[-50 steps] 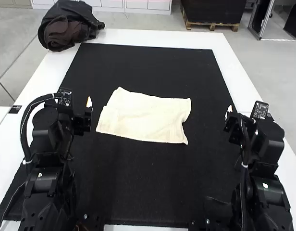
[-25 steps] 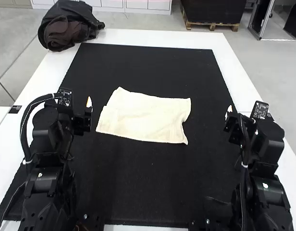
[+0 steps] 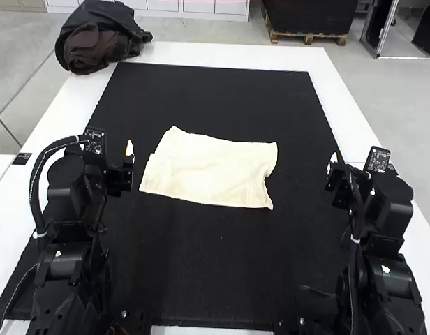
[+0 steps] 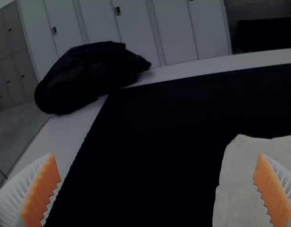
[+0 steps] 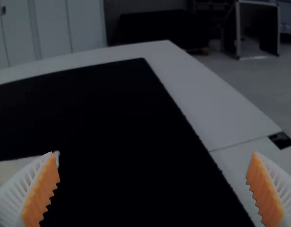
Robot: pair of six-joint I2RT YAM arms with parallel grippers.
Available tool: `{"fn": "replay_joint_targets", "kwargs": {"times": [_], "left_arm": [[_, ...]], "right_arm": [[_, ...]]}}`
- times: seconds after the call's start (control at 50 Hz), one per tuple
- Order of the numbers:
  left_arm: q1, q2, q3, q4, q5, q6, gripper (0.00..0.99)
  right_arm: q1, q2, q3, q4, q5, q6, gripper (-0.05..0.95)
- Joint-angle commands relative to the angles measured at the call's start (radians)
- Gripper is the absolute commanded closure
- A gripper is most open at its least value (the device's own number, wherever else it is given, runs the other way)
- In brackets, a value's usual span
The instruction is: Fold the towel.
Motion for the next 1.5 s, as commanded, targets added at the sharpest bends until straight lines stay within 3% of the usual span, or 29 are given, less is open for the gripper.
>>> {"fn": "replay_joint_targets", "kwargs": {"times": [0.0,0.6,0.7,0.8,0.9,1.04,1.14,1.22,1.4,1.48], "left_arm": [[-0.008,-0.010,-0.005,0.005,0.007,0.010,0.031],[-0.008,-0.012,-0.005,0.001,0.018,0.010,0.031],[-0.008,-0.010,-0.004,0.005,0.020,0.010,0.033],[-0.008,-0.010,-0.004,0.033,0.018,0.010,0.033],[-0.002,-0.010,-0.004,0.080,0.010,0.044,0.043],[-0.001,-0.010,-0.004,0.188,-0.069,0.039,0.043],[-0.001,-0.010,0.003,0.234,-0.076,0.038,0.038],[-0.002,-0.009,0.039,0.252,-0.080,0.038,0.038],[-0.011,0.133,0.253,0.218,-0.068,0.030,0.038],[-0.014,0.298,0.368,0.218,-0.056,-0.022,0.038]], "right_arm": [[-0.013,-0.008,-0.006,0.006,-0.008,0.009,-0.02],[-0.013,-0.008,-0.006,0.010,-0.011,0.000,-0.02],[-0.011,-0.008,-0.006,0.047,-0.013,-0.152,-0.02],[-0.007,-0.008,-0.006,0.087,-0.053,-0.189,-0.02],[-0.008,-0.008,-0.006,0.147,-0.053,-0.267,-0.02],[-0.014,-0.008,-0.006,0.227,-0.054,-0.336,0.00],[-0.027,-0.008,-0.004,0.243,-0.100,-0.293,0.00],[-0.050,-0.001,0.022,0.320,-0.168,-0.259,0.00],[-0.090,0.191,0.287,0.274,-0.264,-0.106,0.00],[-0.094,0.357,0.426,0.251,-0.278,-0.060,0.00]]}}
